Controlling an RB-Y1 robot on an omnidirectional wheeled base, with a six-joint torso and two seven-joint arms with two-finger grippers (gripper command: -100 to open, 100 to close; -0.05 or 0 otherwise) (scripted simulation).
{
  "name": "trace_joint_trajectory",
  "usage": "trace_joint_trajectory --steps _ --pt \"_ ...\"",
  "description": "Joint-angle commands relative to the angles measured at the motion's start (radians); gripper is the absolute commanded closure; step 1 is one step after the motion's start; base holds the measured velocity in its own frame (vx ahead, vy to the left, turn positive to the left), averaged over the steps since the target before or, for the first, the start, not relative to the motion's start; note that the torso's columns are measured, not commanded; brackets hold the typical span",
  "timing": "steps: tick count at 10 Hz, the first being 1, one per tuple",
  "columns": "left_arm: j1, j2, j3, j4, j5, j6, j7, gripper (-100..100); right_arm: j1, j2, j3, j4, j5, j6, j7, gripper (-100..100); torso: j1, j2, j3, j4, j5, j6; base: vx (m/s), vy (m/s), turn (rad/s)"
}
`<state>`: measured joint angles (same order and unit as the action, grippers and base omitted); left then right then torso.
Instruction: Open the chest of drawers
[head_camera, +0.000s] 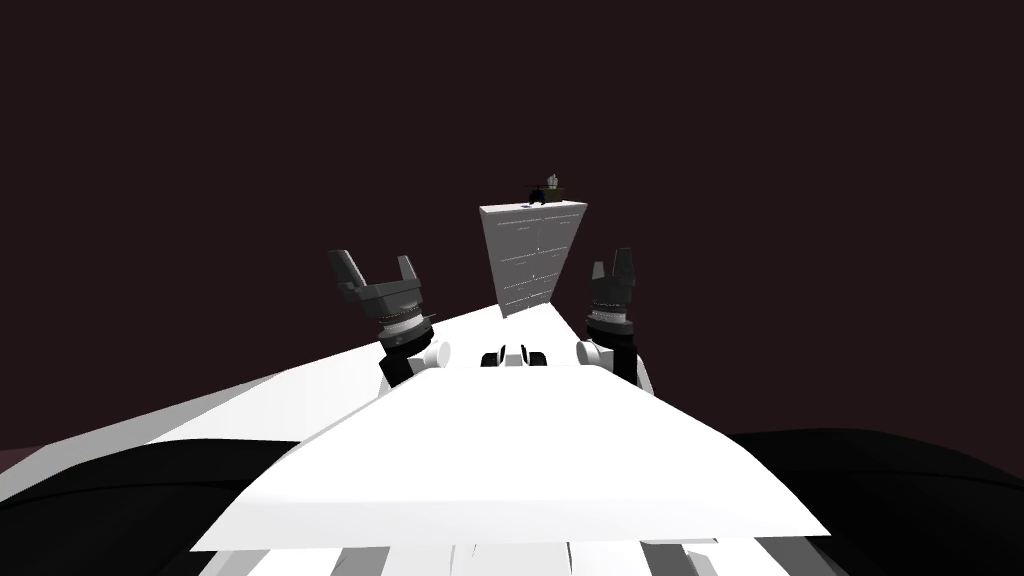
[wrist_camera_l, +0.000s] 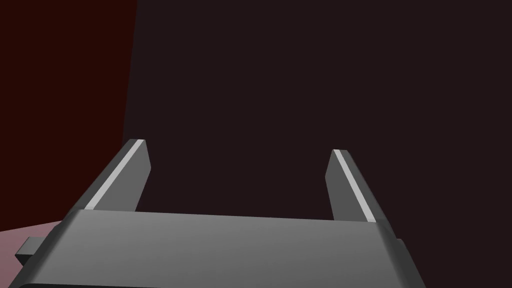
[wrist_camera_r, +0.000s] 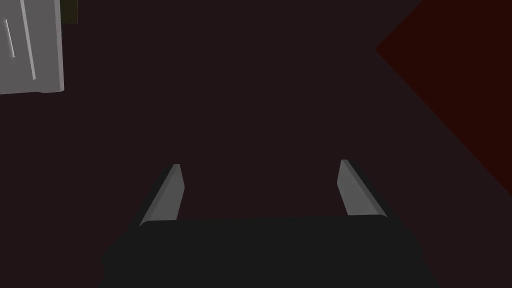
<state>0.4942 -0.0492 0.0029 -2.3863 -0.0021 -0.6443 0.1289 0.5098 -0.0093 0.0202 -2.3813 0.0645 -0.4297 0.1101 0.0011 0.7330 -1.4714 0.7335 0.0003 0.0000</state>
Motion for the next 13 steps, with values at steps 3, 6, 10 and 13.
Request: trace_joint_trajectory --steps 3,6,10,13 --pt "0.000 0.000 0.000 0.000 0.000 0.000 0.000 0 0.039 -0.118 -0.054 0.008 0.006 -0.010 0.120 -100 0.000 0.005 -0.005 0.004 0.000 0.000 0.058 0.050 0.065" --pt "0.000 0.000 0.000 0.000 0.000 0.000 0.000 0 0.066 -0.140 -0.088 0.011 0.010 -0.016 0.195 -100 -0.002 0.006 -0.004 0.005 -0.001 0.000 0.052 0.041 0.054" --pt "0.000 0.000 0.000 0.000 0.000 0.000 0.000 0 0.097 -0.154 -0.128 0.013 0.015 -0.024 0.298 -100 -0.002 0.005 -0.004 0.004 0.000 0.000 0.055 0.041 0.050" --pt "0.000 0.000 0.000 0.000 0.000 0.000 0.000 0 0.113 -0.159 -0.150 0.013 0.017 -0.029 0.363 -100 -0.001 0.004 -0.005 0.004 0.000 0.000 0.065 0.037 0.053"
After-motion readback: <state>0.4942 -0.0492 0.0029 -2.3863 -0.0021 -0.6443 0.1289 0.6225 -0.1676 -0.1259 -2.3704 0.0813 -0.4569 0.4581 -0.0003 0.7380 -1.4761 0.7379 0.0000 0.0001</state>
